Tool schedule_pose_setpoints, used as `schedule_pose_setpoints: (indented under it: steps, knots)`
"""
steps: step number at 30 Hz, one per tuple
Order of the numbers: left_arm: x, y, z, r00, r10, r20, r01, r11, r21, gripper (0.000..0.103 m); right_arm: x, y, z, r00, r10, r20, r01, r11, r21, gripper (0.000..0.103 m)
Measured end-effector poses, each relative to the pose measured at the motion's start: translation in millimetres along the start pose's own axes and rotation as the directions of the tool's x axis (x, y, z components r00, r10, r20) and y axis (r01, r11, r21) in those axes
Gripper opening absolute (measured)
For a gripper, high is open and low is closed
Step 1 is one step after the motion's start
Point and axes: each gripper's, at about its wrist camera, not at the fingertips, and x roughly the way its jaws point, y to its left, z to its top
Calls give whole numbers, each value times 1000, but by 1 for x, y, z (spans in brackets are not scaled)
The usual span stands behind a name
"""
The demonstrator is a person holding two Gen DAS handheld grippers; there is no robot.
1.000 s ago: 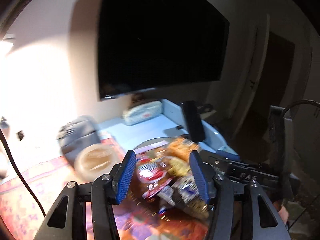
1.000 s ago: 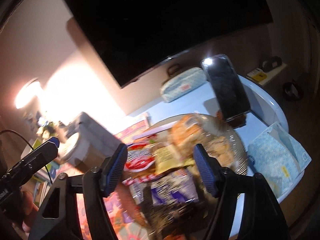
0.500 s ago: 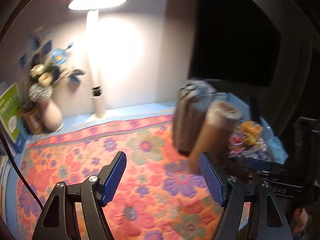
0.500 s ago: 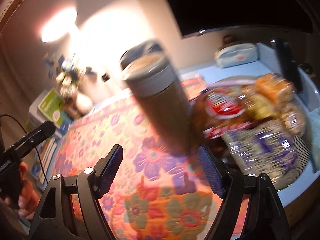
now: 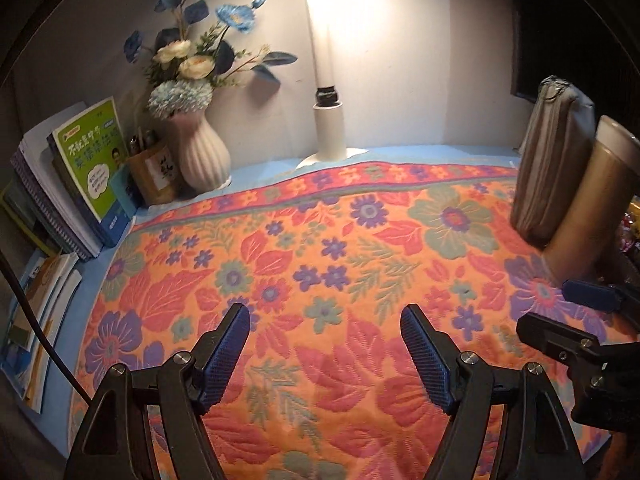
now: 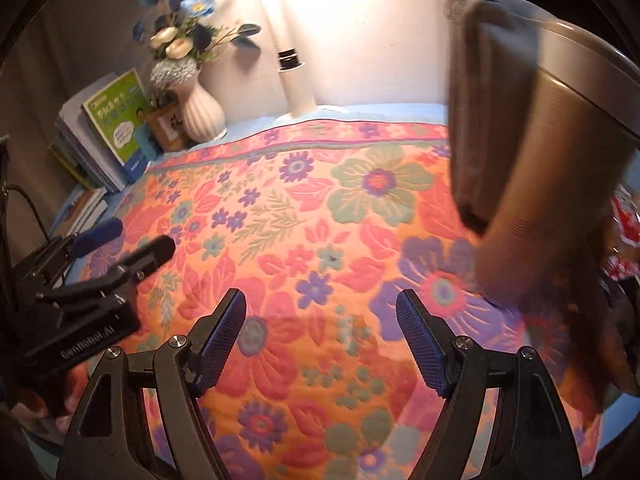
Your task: Organize snacks
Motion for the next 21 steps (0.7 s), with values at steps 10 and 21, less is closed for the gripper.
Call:
schedule_pose_setpoints:
  steps: [10,21]
  knots:
    - [61,43,-23,993,69,-98,-78,993,-93,76,59,47,9,1000,-27,15,28,992,-126,78]
    - [83,52,-28,990,21,-140,-43,987,-155,78,85,47,8,999,-32,16,33,991,-132,78]
